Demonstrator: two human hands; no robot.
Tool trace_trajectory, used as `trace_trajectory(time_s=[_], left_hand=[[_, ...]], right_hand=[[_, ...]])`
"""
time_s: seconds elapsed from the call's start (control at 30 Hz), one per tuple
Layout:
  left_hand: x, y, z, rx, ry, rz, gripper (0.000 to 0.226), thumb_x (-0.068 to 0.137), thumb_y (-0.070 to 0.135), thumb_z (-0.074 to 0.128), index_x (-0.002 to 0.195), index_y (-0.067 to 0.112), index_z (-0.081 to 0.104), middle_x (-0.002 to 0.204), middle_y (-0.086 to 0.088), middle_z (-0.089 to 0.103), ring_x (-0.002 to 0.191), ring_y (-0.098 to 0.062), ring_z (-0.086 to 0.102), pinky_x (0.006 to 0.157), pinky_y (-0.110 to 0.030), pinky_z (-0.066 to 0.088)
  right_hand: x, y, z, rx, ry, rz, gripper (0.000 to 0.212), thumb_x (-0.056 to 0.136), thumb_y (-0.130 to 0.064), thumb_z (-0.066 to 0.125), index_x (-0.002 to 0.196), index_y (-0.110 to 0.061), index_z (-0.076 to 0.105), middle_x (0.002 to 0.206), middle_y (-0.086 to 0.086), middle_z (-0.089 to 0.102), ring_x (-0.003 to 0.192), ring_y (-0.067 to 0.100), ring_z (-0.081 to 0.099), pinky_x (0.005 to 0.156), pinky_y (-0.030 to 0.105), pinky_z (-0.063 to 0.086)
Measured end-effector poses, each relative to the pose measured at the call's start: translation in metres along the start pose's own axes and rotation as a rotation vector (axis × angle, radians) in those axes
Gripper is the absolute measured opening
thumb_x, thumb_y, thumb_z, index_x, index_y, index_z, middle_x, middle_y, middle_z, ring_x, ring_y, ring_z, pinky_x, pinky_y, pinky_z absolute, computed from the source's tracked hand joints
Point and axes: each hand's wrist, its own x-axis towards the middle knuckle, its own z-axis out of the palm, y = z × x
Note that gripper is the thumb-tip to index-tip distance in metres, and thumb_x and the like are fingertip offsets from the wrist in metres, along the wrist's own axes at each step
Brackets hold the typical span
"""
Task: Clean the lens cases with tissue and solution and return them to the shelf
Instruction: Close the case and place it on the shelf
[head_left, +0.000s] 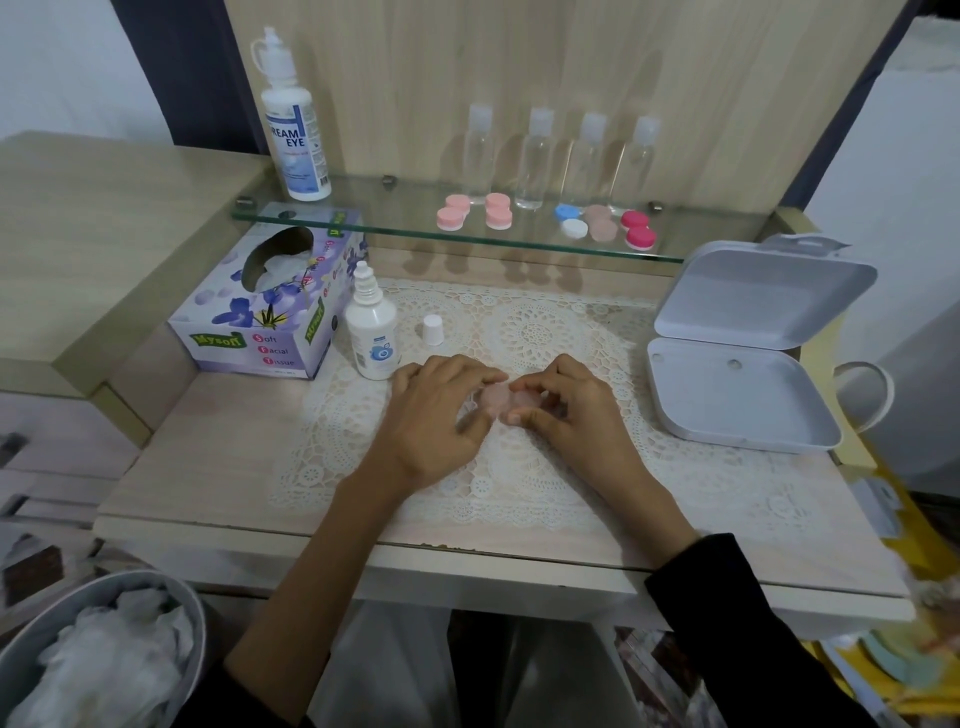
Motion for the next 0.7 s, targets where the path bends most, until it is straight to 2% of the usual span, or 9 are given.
trace_trajectory(time_s=[0.1,0.17,0.23,0.33,0.43,0.57,0.7], left_hand=[[0.0017,-0.0013,0.0009,-0.031,0.009,0.000,0.045,0.081,0.051,0.039,0.112,0.029,0.063,0.107,0.015,0.058,0.107,-0.009,0.049,0.094,-0.034,0.029],[0.0020,-0.0034,0.0022,-0.054,0.042,-0.017,0.039,0.080,0.053,0.048,0.106,0.027,0.063,0.100,0.017,0.057,0.101,-0.008,0.051,0.090,-0.032,0.032],[0.0014,-0.0040,0.0024,-0.064,0.067,-0.025,0.035,0.081,0.047,0.056,0.107,0.025,0.061,0.103,0.017,0.056,0.103,-0.008,0.050,0.089,-0.030,0.032],[-0.0002,-0.0012,0.0017,-0.027,0.035,0.019,0.041,0.084,0.042,0.047,0.120,0.025,0.059,0.117,0.013,0.057,0.115,-0.008,0.045,0.096,-0.032,0.029],[0.0001,-0.0005,0.0013,-0.017,0.001,0.027,0.038,0.085,0.038,0.045,0.117,0.027,0.062,0.114,0.012,0.059,0.114,-0.010,0.046,0.095,-0.034,0.028],[0.0016,-0.0031,0.0020,-0.065,0.052,-0.017,0.043,0.080,0.056,0.047,0.105,0.025,0.062,0.101,0.016,0.056,0.101,-0.008,0.049,0.090,-0.034,0.036],[-0.0006,0.0001,0.0013,-0.040,0.027,0.015,0.050,0.081,0.052,0.040,0.120,0.024,0.057,0.115,0.013,0.057,0.112,-0.007,0.046,0.096,-0.034,0.031]], right_hand=[[-0.0001,-0.0004,-0.0006,0.002,-0.003,0.000,0.031,0.072,-0.021,0.082,0.101,-0.012,0.074,0.081,-0.009,0.048,0.075,0.014,0.050,0.068,0.022,0.039],[-0.0003,-0.0004,-0.0007,0.002,-0.004,-0.002,0.031,0.073,-0.020,0.081,0.101,-0.012,0.074,0.080,-0.010,0.048,0.075,0.011,0.049,0.067,0.020,0.038],[-0.0006,-0.0005,-0.0004,0.002,-0.001,-0.005,0.031,0.073,-0.021,0.081,0.101,-0.012,0.074,0.080,-0.011,0.047,0.076,0.011,0.049,0.067,0.019,0.037],[-0.0005,-0.0002,-0.0002,-0.001,0.002,-0.002,0.032,0.072,-0.023,0.082,0.101,-0.012,0.074,0.081,-0.010,0.048,0.076,0.014,0.051,0.068,0.020,0.039],[-0.0002,-0.0002,0.0000,0.003,0.005,0.001,0.032,0.071,-0.021,0.083,0.101,-0.011,0.074,0.081,-0.009,0.049,0.076,0.015,0.051,0.069,0.022,0.040],[-0.0008,-0.0012,-0.0004,0.009,0.001,0.000,0.030,0.073,-0.022,0.081,0.101,-0.012,0.074,0.081,-0.010,0.048,0.077,0.013,0.050,0.069,0.022,0.039],[-0.0012,-0.0017,-0.0005,0.011,0.005,0.000,0.030,0.073,-0.024,0.081,0.101,-0.014,0.074,0.081,-0.012,0.048,0.079,0.017,0.051,0.070,0.026,0.042]])
